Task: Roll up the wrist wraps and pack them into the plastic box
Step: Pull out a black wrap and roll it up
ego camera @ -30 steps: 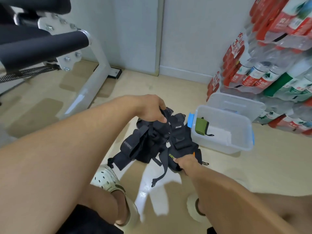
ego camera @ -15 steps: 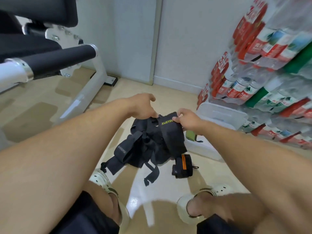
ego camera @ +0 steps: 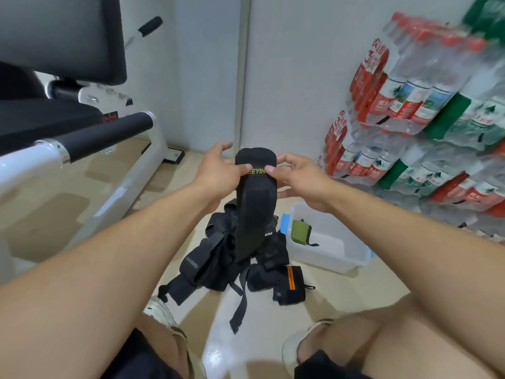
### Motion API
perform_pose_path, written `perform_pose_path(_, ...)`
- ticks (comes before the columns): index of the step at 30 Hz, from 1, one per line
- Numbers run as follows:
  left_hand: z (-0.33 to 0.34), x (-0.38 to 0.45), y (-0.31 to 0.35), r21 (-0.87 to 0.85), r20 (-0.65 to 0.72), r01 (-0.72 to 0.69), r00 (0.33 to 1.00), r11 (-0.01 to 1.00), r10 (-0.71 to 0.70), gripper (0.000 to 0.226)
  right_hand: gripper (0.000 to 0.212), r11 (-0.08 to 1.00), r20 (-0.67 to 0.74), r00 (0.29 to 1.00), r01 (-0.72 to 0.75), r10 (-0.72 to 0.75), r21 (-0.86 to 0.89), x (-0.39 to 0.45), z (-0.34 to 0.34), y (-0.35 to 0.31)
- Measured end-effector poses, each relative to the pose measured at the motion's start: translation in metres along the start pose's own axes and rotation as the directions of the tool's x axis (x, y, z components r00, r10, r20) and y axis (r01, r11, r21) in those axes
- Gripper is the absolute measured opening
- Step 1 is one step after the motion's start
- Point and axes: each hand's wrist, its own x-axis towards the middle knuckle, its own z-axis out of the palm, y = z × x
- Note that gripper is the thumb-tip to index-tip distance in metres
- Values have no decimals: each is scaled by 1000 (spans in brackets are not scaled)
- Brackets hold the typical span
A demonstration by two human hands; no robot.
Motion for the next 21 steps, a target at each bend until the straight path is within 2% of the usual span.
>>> perform_pose_path(3, -3, 5, -2, 24, -11, -25, 1000, 999, 25, 71, 12, 999, 4, 1000, 7, -7, -38, 6, 2, 8)
perform_pose_path(7, -6, 9, -1, 24, 4, -54, 999, 998, 54, 66, 22, 984, -14, 999, 29, -32, -177, 11, 4, 16)
perform_pose_path(10, -7, 9, 0, -41, 55, -80, 995, 996, 82, 57, 24, 991, -26, 998, 56, -60, -118, 13, 6, 16)
perform_pose_path(15, -9, 13, -6, -83, 137, 15, 991, 996, -3, 36, 23, 996, -44, 997, 61, -63, -61, 19, 10, 17)
perform_pose_path(18, -12, 15, -10, -58, 86, 25, 996, 998, -20, 15, 19, 990, -33, 999, 36, -41, -133, 23, 12, 21)
perform_pose_path(21, -16, 20, -12, -11, 23, -20, 1000, 1000, 20, 12, 26, 972, -3, 1000, 1, -2, -234, 25, 13, 24)
